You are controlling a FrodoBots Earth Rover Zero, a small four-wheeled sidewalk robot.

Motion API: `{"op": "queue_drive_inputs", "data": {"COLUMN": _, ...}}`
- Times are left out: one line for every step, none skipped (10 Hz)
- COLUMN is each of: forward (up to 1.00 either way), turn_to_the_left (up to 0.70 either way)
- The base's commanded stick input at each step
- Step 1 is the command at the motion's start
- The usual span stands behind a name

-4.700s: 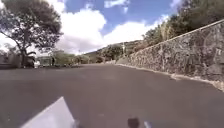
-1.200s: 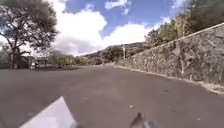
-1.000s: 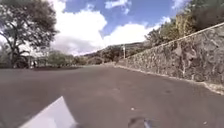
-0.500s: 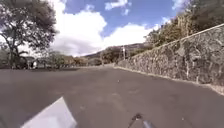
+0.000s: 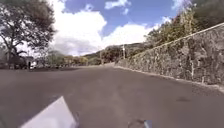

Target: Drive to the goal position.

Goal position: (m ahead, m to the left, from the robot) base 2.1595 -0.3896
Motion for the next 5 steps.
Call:
{"op": "queue_drive_inputs", "data": {"forward": 0.45, "turn_to_the_left": 0.0}}
{"op": "queue_drive_inputs", "data": {"forward": 0.45, "turn_to_the_left": 0.0}}
{"op": "queue_drive_inputs", "data": {"forward": 0.45, "turn_to_the_left": 0.0}}
{"op": "queue_drive_inputs", "data": {"forward": 0.45, "turn_to_the_left": 0.0}}
{"op": "queue_drive_inputs", "data": {"forward": 0.45, "turn_to_the_left": 0.0}}
